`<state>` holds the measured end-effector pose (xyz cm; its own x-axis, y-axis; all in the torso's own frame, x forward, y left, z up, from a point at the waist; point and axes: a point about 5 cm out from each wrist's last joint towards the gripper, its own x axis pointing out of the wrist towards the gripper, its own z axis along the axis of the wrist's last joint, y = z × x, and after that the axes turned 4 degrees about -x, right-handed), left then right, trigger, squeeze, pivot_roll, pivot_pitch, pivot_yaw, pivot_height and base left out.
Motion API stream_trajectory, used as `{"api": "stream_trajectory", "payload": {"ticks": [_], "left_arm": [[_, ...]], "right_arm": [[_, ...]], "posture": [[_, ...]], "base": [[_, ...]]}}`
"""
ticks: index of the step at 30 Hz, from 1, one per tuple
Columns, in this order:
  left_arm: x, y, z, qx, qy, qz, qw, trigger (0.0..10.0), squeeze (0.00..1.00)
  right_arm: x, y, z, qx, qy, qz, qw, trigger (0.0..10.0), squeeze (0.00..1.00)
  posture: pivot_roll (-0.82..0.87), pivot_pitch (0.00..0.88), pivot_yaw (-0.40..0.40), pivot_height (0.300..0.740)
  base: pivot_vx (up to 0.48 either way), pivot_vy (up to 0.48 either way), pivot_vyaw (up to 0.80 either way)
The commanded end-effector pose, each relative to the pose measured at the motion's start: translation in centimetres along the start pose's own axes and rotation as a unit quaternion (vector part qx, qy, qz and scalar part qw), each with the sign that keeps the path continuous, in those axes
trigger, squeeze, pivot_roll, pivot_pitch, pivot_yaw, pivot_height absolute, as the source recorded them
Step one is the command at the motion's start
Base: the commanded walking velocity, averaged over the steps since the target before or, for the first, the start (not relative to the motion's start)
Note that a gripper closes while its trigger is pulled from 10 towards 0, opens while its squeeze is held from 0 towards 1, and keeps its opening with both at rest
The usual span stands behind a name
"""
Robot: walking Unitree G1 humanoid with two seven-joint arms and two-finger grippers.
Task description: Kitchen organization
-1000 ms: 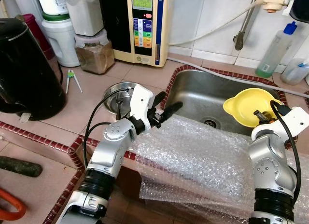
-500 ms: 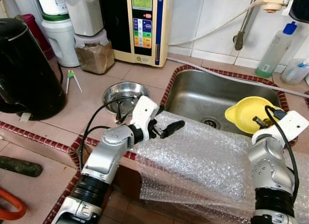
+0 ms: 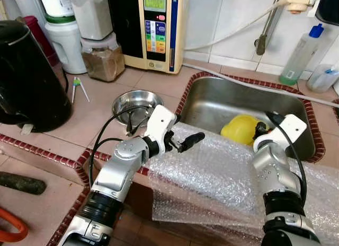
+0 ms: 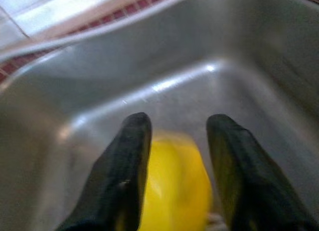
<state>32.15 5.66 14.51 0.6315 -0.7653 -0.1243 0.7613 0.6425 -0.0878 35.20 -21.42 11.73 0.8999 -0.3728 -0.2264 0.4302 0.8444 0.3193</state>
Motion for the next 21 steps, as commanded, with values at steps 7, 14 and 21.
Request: {"api": "stream_trajectory", "payload": {"ticks": [7,14,21], "left_arm": [[0.1,0.0,0.1,0.017,0.008,0.015,1.0,10.0,1.0],[-0.2,2.7,2.5,0.021,-0.068,0.125,0.99,10.0,1.0],[-1.4,3.8,3.4,0.04,-0.115,0.178,0.976,10.0,1.0]], "right_arm": [[0.5,1.6,1.0,-0.011,-0.033,0.059,0.998,10.0,1.0],[-1.5,4.4,2.3,-0.016,-0.096,0.173,0.98,10.0,1.0],[-4.3,5.1,1.9,-0.065,-0.126,0.236,0.962,10.0,1.0]], "posture": [[-0.03,0.023,0.004,0.74],[-0.03,0.029,0.0,0.74],[-0.03,0.03,-0.001,0.74]], "base": [[0.0,0.0,0.0],[0.0,0.0,0.0],[0.0,0.0,0.0]]}}
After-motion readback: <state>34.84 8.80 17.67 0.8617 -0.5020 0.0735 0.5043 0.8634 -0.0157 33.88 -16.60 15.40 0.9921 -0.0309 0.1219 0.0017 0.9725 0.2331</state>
